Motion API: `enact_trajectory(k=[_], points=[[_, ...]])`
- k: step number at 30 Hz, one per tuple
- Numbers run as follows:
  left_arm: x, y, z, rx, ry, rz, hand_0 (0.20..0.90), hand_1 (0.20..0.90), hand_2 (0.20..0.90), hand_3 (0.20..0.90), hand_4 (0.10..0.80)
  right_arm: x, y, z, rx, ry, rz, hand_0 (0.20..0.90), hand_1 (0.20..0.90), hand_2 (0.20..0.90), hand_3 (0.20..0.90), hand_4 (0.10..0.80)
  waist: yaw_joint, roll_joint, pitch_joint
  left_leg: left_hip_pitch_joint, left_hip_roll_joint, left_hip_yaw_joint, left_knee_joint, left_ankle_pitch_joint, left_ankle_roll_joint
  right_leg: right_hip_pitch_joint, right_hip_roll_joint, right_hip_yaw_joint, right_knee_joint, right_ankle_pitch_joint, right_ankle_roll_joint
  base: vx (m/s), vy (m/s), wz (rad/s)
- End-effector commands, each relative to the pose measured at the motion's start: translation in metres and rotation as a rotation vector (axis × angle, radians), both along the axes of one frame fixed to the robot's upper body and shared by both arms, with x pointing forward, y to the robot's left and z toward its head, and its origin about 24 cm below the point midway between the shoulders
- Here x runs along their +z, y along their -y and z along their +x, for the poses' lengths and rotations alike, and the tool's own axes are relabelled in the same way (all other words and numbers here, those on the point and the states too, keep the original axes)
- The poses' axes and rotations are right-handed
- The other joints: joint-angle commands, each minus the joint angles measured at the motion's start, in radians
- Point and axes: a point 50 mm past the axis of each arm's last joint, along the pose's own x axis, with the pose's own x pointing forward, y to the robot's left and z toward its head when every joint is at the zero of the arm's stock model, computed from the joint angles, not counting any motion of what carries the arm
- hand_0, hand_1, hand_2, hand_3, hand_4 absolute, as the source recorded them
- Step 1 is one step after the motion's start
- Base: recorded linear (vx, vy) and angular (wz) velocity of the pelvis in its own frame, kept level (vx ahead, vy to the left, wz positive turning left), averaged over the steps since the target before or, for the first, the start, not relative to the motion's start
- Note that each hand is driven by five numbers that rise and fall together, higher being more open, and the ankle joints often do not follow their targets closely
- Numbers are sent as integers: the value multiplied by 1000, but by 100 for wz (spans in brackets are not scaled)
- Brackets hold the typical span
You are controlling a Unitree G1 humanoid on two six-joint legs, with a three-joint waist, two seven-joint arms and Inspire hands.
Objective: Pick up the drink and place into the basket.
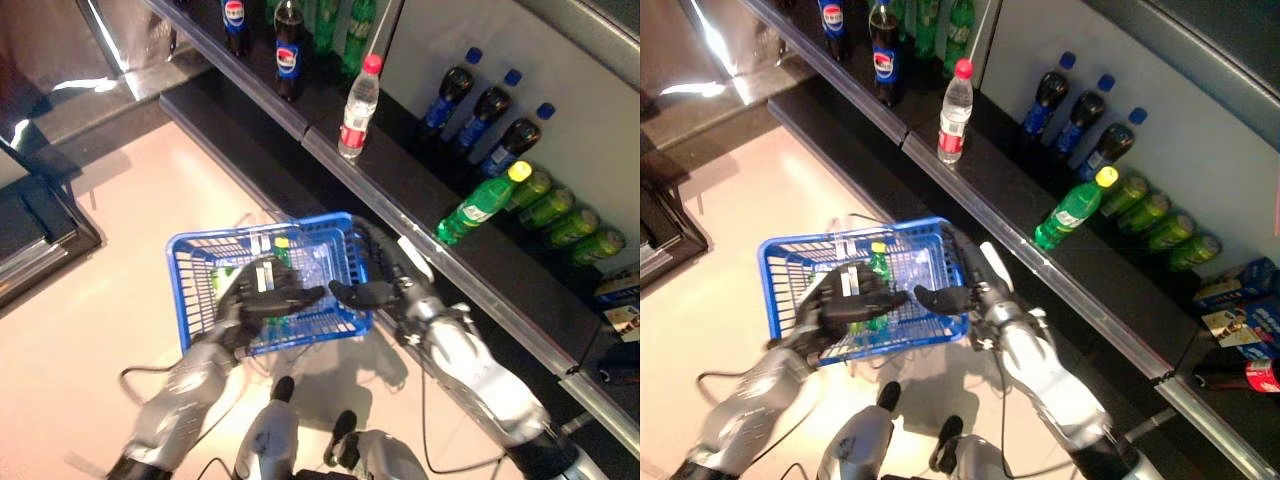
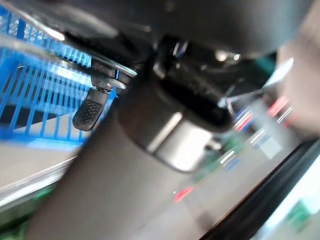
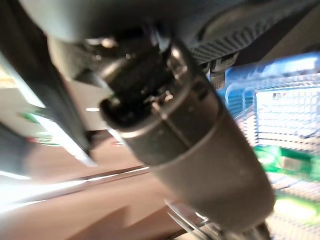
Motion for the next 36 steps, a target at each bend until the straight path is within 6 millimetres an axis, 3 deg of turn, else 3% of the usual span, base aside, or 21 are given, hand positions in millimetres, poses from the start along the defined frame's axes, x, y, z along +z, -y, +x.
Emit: enact_trajectory(k=[1, 5, 8, 17, 25, 30, 32, 33, 36], points=[[94, 17, -6, -278, 732, -105, 300, 300, 300, 200, 100, 45, -9, -7, 221, 276, 127, 900, 900, 900, 900, 800, 42, 50, -206, 2, 30, -6, 39, -8, -37, 36, -19, -27, 3, 53, 38, -21, -23, 16], [81, 22, -2, -267, 680, -153, 300, 300, 300, 200, 100, 47, -18, -4, 245, 283, 173, 900, 900, 900, 900, 800, 54, 52, -227, 14, 32, -18, 13, 2, -41, 49, -12, -28, -25, 60, 35, 5, -14, 25], [66, 21, -2, -204, 612, -190, 300, 300, 300, 200, 100, 35, -16, -6, 255, 234, 178, 900, 900, 900, 900, 800, 42, 56, -252, 28, 37, -9, -17, 14, -44, 56, -11, -20, -53, 72, 39, 0, 3, -1], [9, -14, -17, 155, 345, -8, 300, 300, 300, 200, 100, -12, 2, -17, 329, -17, 213, 900, 900, 900, 900, 800, -16, 60, -312, 51, 61, 52, -122, 52, -51, 51, -14, 21, -151, 121, 68, -14, 2, -7], [-59, -35, -39, 451, 27, 1, 300, 300, 300, 200, 100, -84, 9, -33, 263, -293, 221, 900, 900, 900, 900, 800, -70, 61, -341, 58, 63, 98, -179, 58, -45, 37, -15, 55, -198, 142, 81, -22, 8, -21], [-111, -31, -42, 601, -223, -49, 300, 300, 300, 200, 100, -148, 14, -49, 124, -536, 177, 900, 900, 900, 900, 800, -140, 66, -349, 50, 42, 32, -187, 63, -34, 8, 52, 175, -176, 121, 46, 4, -35, 11], [-121, -26, -42, 616, -277, -40, 300, 300, 300, 200, 100, -167, 17, -52, 72, -590, 115, 900, 900, 900, 900, 800, -143, 67, -342, 49, 41, 23, -180, 63, -37, 12, 59, 168, -171, 119, 38, 4, -95, 47], [-134, -18, -46, 647, -335, -71, 300, 300, 300, 200, 100, -195, 23, -61, -9, -694, 40, 900, 900, 900, 900, 800, -135, 69, -337, 48, 45, 21, -178, 67, -46, 16, 61, 141, -172, 122, 30, -27, -130, 35], [-148, -13, -57, 725, -394, -149, 300, 300, 300, 200, 100, -228, 31, -74, -111, -844, -43, 900, 900, 900, 900, 800, -117, 79, -325, 40, 59, 33, -187, 85, -63, 28, 58, 101, -197, 132, 25, -38, -94, 12]])
